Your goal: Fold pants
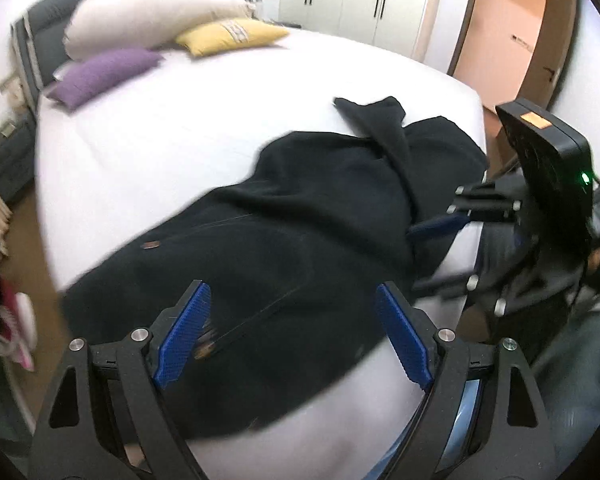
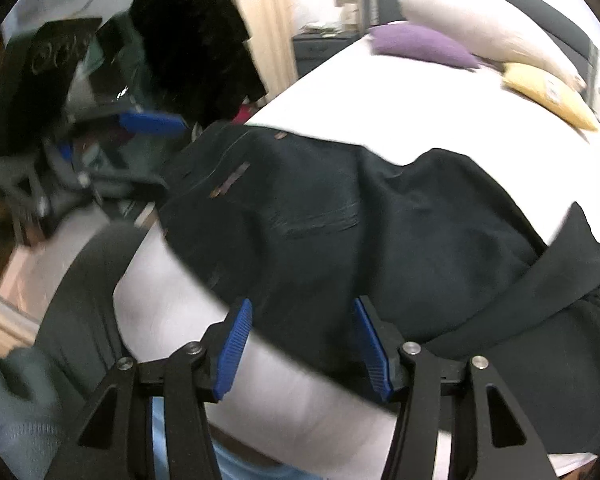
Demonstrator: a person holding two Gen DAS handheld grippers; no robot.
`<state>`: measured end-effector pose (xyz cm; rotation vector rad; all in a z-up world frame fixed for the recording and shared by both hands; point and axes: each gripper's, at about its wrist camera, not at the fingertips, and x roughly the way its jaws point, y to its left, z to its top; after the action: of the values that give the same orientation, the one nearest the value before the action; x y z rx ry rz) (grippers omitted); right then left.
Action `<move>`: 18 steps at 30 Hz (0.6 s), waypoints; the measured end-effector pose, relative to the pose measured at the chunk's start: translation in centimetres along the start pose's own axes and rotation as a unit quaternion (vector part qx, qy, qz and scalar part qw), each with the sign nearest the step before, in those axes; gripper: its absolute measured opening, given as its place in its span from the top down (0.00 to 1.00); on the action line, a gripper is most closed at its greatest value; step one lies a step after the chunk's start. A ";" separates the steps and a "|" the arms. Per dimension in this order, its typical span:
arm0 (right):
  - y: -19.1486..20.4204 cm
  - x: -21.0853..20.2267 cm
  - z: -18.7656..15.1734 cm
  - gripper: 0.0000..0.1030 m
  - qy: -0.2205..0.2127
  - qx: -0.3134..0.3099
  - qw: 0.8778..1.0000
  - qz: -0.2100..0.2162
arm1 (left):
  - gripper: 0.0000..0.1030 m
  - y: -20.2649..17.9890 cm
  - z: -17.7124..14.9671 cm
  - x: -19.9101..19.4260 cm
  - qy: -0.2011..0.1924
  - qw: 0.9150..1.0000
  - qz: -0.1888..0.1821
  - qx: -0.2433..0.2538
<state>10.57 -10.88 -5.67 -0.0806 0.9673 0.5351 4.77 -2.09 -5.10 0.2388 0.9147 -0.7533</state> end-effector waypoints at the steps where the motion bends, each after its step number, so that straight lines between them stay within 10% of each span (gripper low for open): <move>1: -0.7 0.8 -0.3 0.46 0.010 0.014 1.000 0.005 | 0.22 -0.1 0.2 1.7 0.012 1.000 -0.005 -0.008; 5: -2.7 2.2 -2.5 0.51 0.041 0.051 0.998 -0.008 | 0.29 0.4 -1.5 8.5 0.104 0.994 0.021 -0.030; 10: -6.9 -2.7 -3.0 0.51 -0.004 0.121 0.993 0.008 | 0.30 0.1 -1.1 6.3 0.067 0.997 0.026 -0.041; 15: -18.1 -6.7 -1.0 0.51 -0.097 0.297 0.950 -0.024 | 0.30 0.0 2.4 6.6 0.032 0.997 0.005 -0.074; 18: -22.8 -6.8 0.4 0.51 -0.099 0.363 0.924 -0.071 | 0.30 0.2 1.6 10.0 0.081 0.992 0.015 -0.095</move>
<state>18.48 -33.29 -3.88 0.5574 0.9017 0.0248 9.75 -7.59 -12.05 0.1470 1.1286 -0.6194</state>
